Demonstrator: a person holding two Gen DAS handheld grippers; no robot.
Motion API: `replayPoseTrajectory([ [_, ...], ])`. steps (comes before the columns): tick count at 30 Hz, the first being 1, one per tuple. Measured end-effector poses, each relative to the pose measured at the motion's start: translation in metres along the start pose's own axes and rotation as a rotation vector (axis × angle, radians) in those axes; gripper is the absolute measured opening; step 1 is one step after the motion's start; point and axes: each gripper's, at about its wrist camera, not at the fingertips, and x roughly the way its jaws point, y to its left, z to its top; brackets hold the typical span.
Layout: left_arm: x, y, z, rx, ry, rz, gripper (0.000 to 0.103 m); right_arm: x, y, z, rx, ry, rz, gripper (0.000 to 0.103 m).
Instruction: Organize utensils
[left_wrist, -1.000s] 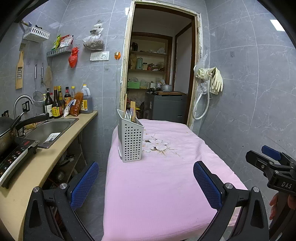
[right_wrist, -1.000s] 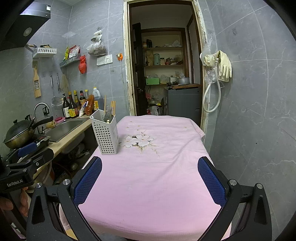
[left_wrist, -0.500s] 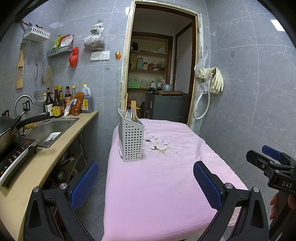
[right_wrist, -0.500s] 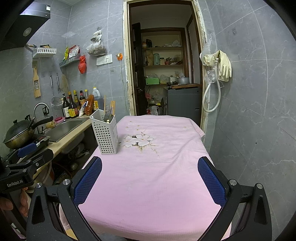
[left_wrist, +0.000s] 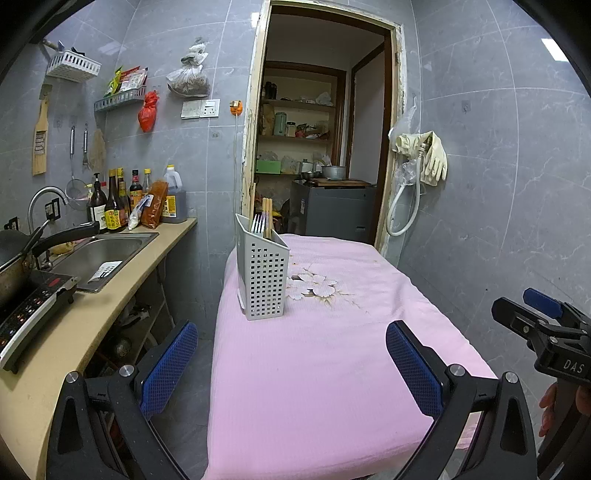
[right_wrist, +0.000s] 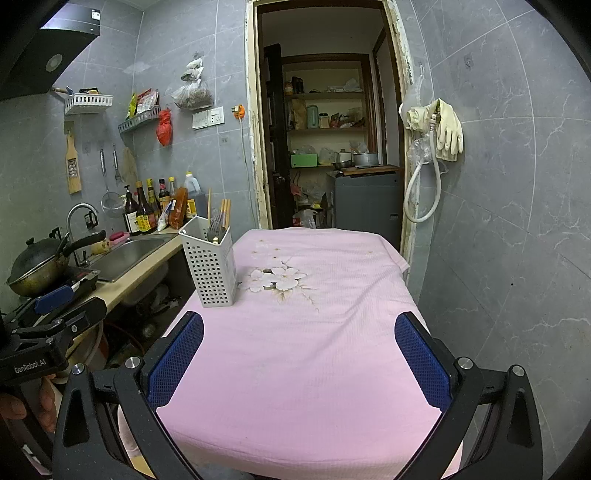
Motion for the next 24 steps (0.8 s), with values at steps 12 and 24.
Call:
replayPoseTrajectory([
  [12, 0.0004, 0.0024, -0.0005, 0.0, 0.002, 0.0, 0.103, 0.0001, 0.0015, -0.0012, -0.001, 0.002, 0.0, 0.102],
  [24, 0.0033, 0.0017, -0.0019, -0.012, 0.016, -0.009, 0.103, 0.0013, 0.0018, -0.0028, 0.001, 0.005, -0.001, 0.102],
])
